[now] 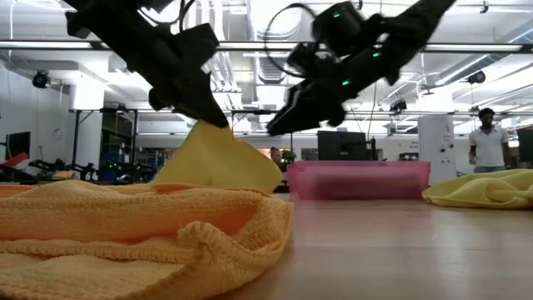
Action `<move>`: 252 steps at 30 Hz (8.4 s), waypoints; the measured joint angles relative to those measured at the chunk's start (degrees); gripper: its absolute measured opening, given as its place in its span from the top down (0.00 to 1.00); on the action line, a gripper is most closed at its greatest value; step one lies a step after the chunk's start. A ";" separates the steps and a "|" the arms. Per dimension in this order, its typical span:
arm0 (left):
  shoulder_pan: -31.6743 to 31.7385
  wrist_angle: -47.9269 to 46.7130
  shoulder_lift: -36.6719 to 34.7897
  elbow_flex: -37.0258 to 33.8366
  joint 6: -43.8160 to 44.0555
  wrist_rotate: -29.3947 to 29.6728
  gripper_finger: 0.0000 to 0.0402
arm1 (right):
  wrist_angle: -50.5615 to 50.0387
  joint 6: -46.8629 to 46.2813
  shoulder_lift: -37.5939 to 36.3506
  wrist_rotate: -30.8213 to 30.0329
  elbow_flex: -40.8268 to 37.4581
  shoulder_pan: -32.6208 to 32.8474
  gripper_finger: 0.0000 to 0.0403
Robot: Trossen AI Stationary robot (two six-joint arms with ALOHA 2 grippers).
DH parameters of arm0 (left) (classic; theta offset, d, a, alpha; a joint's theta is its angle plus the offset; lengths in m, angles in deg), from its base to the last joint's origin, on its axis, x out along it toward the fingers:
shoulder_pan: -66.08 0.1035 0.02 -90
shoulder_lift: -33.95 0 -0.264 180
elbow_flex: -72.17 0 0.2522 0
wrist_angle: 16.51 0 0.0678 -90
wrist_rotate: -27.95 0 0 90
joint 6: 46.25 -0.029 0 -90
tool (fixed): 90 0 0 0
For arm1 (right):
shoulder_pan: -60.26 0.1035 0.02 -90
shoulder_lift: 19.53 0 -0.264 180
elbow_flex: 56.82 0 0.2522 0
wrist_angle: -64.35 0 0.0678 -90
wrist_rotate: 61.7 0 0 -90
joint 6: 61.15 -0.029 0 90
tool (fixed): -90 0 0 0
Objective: Fold microfiber towels
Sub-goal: Fold the top yellow microfiber cloth, then put the top folded yellow microfiber cloth into the red bin
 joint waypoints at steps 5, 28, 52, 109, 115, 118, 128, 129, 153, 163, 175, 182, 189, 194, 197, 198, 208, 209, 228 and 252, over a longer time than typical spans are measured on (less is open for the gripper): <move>-1.06 -0.53 -0.99 0.12 0.24 -0.07 1.00 | -4.05 3.66 7.24 0.62 7.68 -0.44 0.44; -5.61 -18.63 -8.66 0.33 9.44 -2.10 1.00 | -19.33 11.79 12.82 1.18 19.53 -1.47 0.95; -7.54 -40.85 -12.00 0.09 34.95 -7.81 1.00 | -22.76 20.02 27.12 1.01 41.98 -1.76 0.98; -13.83 -48.26 -8.36 0.35 39.39 -4.36 0.56 | -43.00 2.83 41.63 11.50 60.77 -4.39 0.89; -13.83 -48.22 -8.36 0.35 39.39 -3.48 0.56 | -44.86 4.37 41.37 11.45 58.60 -4.46 0.97; -13.83 -47.80 -8.36 0.35 39.39 -3.24 0.56 | -47.99 6.19 40.90 9.76 57.99 -4.44 0.98; -13.83 -45.53 -8.36 0.26 39.81 -2.82 0.56 | -59.84 7.31 37.90 6.79 56.75 -4.48 0.98; -13.83 -44.82 -8.36 0.24 40.71 -2.76 0.56 | -60.36 6.74 37.50 6.73 56.55 -4.48 0.98; -13.74 -32.82 -0.96 -0.04 83.90 2.05 0.43 | -63.89 -6.24 28.45 6.99 53.50 -10.49 0.73; -11.58 -28.99 8.56 -0.04 89.43 2.48 0.30 | -59.50 -9.60 28.45 12.50 53.16 -15.77 0.38; -7.93 -23.69 10.76 -0.17 84.50 4.95 0.30 | -45.83 -14.35 28.45 20.90 46.32 -16.10 0.27; -7.52 -17.02 10.50 -4.82 82.16 6.46 0.30 | -36.49 -20.20 28.45 20.95 43.08 -15.32 0.27; -5.69 -8.93 10.51 -8.79 79.34 6.65 0.33 | -34.23 -23.98 28.45 20.23 42.47 -14.93 0.28; -4.64 -7.22 10.59 -8.92 75.68 6.25 0.43 | -33.69 -23.87 28.45 16.61 42.34 -14.68 0.28; -4.06 -5.61 10.61 -8.92 73.58 6.25 0.49 | -33.25 -23.70 28.45 16.40 41.92 -14.48 0.28; -3.95 -5.44 10.61 -8.92 73.44 6.25 0.51 | -33.29 -23.68 28.45 16.41 41.72 -14.34 0.28; -3.92 -5.88 10.74 -9.03 72.13 7.09 0.72 | -31.02 -23.09 28.45 15.94 39.58 -14.00 0.28; -3.92 -5.90 10.76 -9.05 72.13 7.19 0.74 | -30.73 -23.07 28.45 15.96 39.58 -13.90 0.28; -3.92 -5.83 10.83 -9.40 69.06 8.15 0.93 | -27.81 -24.11 32.78 17.65 39.56 -12.36 0.31; -3.57 -5.97 9.65 -6.28 53.61 9.07 0.93 | -31.07 -26.50 28.33 22.01 39.49 -11.08 0.96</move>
